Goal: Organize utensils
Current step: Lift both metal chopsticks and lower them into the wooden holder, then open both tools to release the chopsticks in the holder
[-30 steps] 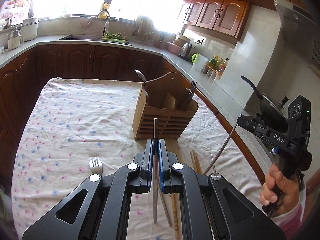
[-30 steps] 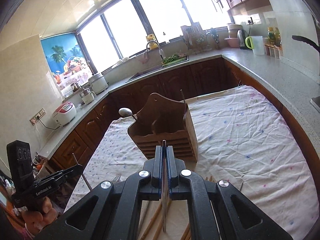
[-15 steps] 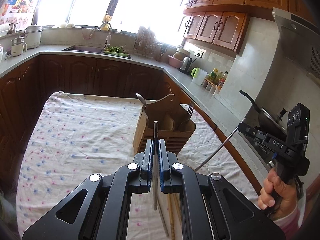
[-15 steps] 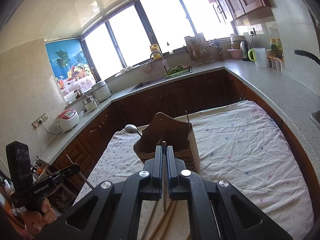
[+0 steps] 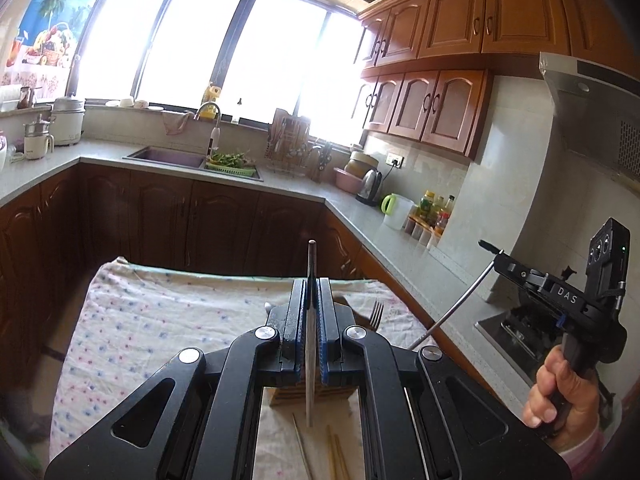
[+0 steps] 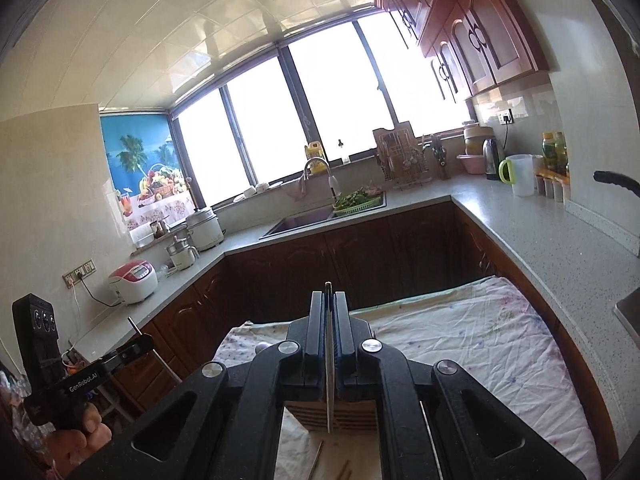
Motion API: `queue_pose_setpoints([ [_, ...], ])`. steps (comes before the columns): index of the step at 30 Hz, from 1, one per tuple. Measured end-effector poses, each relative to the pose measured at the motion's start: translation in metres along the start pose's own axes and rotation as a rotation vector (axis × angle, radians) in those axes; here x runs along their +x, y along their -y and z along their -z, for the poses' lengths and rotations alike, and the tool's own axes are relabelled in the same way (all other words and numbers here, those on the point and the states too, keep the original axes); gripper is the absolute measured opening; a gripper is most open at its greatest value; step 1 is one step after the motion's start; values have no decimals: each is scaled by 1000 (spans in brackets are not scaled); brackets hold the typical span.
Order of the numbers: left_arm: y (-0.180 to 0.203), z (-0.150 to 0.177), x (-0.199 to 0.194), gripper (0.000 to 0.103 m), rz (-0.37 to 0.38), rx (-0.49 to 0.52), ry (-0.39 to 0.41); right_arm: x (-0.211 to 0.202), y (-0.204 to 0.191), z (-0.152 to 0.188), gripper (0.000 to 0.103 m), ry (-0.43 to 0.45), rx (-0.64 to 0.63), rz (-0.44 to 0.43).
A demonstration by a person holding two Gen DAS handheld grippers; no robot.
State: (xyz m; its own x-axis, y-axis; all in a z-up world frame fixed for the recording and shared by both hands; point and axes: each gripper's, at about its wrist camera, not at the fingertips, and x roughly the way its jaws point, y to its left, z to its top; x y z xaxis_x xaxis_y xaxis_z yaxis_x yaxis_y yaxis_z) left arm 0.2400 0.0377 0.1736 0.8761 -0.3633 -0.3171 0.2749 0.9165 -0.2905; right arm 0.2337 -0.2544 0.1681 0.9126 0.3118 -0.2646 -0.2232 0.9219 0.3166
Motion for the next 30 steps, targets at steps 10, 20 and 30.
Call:
queue_pose_setpoints([
  [10, -11, -26, 55, 4, -65, -59, 97, 51, 16, -9, 3, -7, 14, 45],
  [20, -26, 29, 111, 4, -128, -99, 10, 93, 40, 43, 3, -110, 64, 74],
  [30, -20, 55, 137, 5, -124, -71, -69, 108, 42, 54, 3, -172, 63, 75],
])
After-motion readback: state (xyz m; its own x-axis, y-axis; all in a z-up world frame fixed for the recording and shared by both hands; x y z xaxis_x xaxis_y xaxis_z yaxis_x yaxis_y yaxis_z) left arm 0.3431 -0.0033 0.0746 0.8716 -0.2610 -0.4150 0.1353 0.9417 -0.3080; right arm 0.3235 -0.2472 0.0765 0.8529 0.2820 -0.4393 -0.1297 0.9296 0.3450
